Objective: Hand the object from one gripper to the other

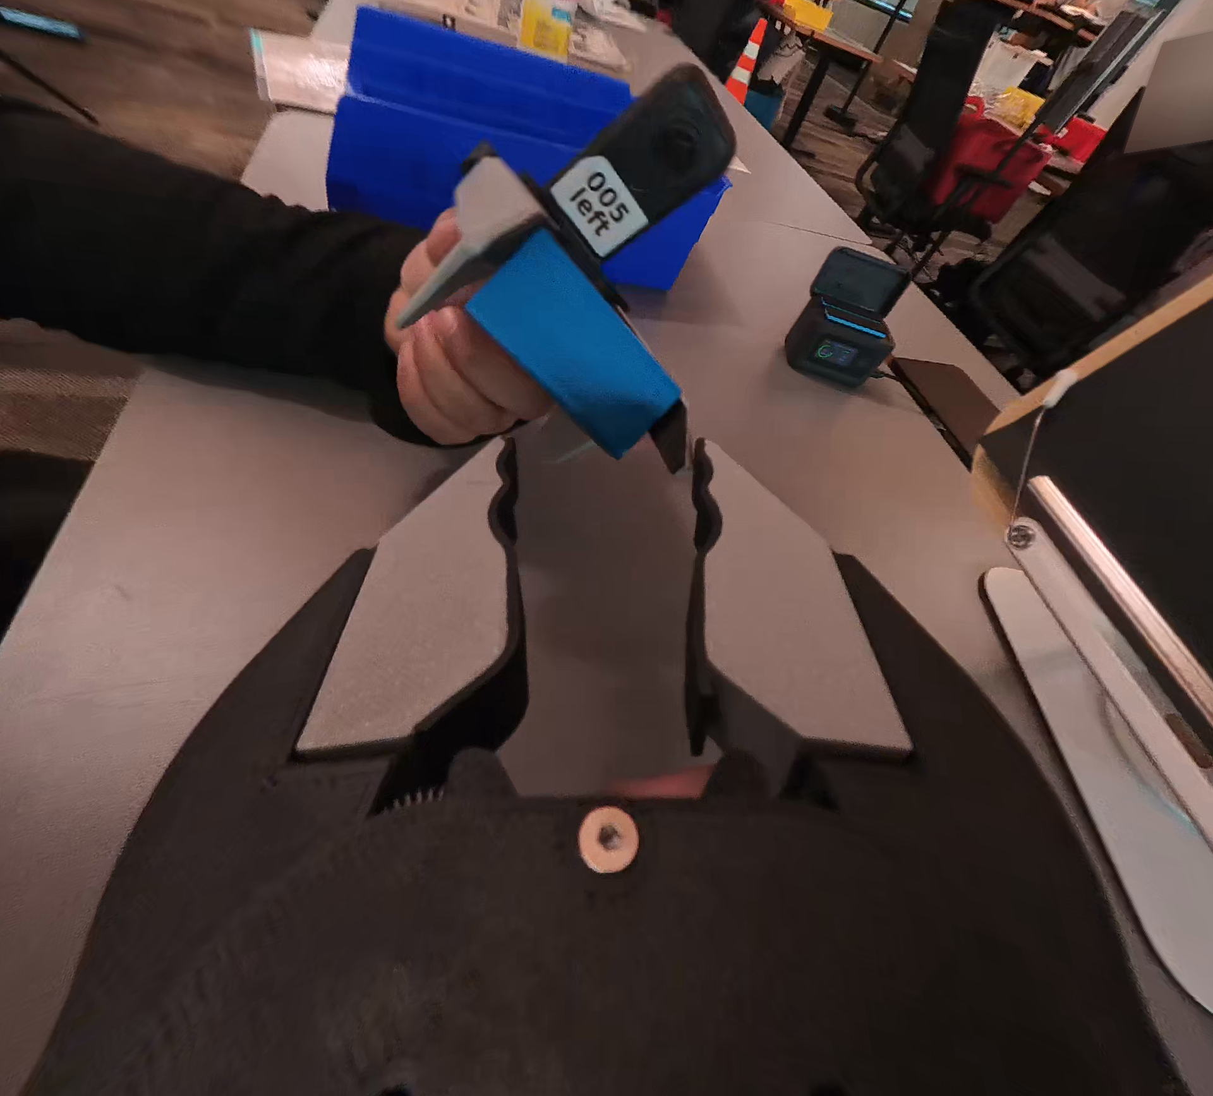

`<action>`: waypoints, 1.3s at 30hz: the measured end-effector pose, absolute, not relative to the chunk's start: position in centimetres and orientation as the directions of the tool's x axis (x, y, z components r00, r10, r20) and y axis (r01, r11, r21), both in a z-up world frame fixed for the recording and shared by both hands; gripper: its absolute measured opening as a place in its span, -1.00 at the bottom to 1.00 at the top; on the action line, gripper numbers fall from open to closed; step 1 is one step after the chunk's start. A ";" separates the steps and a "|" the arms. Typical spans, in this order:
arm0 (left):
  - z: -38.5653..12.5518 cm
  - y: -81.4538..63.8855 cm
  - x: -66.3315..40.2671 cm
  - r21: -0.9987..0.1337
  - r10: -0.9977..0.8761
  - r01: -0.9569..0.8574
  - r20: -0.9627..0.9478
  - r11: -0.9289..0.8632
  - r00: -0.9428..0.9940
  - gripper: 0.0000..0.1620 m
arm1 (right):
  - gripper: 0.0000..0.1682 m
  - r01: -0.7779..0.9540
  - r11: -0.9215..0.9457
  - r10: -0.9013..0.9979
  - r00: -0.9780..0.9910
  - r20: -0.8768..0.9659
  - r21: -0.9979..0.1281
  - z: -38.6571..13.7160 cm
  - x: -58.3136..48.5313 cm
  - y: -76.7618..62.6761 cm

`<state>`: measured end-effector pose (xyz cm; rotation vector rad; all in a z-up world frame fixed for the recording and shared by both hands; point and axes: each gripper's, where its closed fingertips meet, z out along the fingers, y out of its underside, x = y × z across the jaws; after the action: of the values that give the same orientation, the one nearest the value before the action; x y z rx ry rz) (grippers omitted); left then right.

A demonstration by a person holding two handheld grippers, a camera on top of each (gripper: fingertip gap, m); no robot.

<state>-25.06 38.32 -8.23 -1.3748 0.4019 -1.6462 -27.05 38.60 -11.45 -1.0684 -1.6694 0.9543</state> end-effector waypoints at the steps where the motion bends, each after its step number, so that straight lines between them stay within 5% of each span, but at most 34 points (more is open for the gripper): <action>1: -8.7 38.7 -25.2 -0.687 -0.756 0.433 0.655 -0.584 0.019 -0.13 | -0.40 0.241 0.346 0.930 -0.217 0.297 -0.907 -11.6 -27.1 38.4; 6: -10.7 39.1 -24.2 -0.654 -0.689 0.365 0.723 -0.663 0.043 -0.13 | -0.31 0.238 0.456 0.887 -0.195 0.418 -0.858 -11.9 -27.5 38.3; 10: -11.2 38.7 -23.2 -0.666 -0.690 0.328 0.722 -0.670 0.055 -0.12 | -0.59 0.264 0.514 0.856 -0.221 0.468 -0.816 -13.0 -27.8 37.8; 15: -11.2 39.4 -23.8 -0.718 -0.714 0.321 0.683 -0.618 0.154 -0.08 | -0.64 0.263 0.336 0.938 -0.182 0.295 -0.904 -12.2 -27.9 39.2; 17: -12.9 40.0 -24.5 -0.838 -0.759 0.199 0.544 -0.507 0.358 -0.08 | -0.67 0.291 0.194 0.976 -0.158 0.153 -0.937 -12.4 -27.7 40.5; 21: -14.0 42.1 -27.1 -0.976 -0.699 -0.180 -0.041 -0.126 0.714 -0.01 | -0.67 0.389 -0.024 0.976 -0.191 -0.106 -0.921 -14.3 -27.0 41.4; 24: -14.3 41.9 -27.6 -0.834 -0.564 -0.537 -0.505 0.125 0.654 -0.10 | -0.67 0.476 -0.089 0.960 -0.193 -0.202 -0.875 -15.9 -26.6 41.4; 27: -15.8 41.0 -27.3 -0.506 -0.382 -0.810 -0.840 0.297 0.385 -0.27 | -0.67 0.572 -0.116 0.927 -0.230 -0.295 -0.812 -17.6 -25.6 40.6; 29: -16.9 40.4 -26.7 -0.421 -0.379 -0.851 -0.877 0.313 0.294 -0.28 | -0.66 0.620 -0.106 0.912 -0.250 -0.324 -0.777 -18.4 -24.9 39.9; 39: -17.6 37.0 -23.1 -0.366 -0.442 -0.814 -0.884 0.452 0.151 -0.28 | -0.67 0.774 0.063 0.818 -0.402 -0.412 -0.631 -20.9 -22.3 34.9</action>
<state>-23.07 37.03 -17.64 -1.1667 1.4791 0.3800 -22.25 34.92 -20.95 -1.6872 -2.2501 1.2746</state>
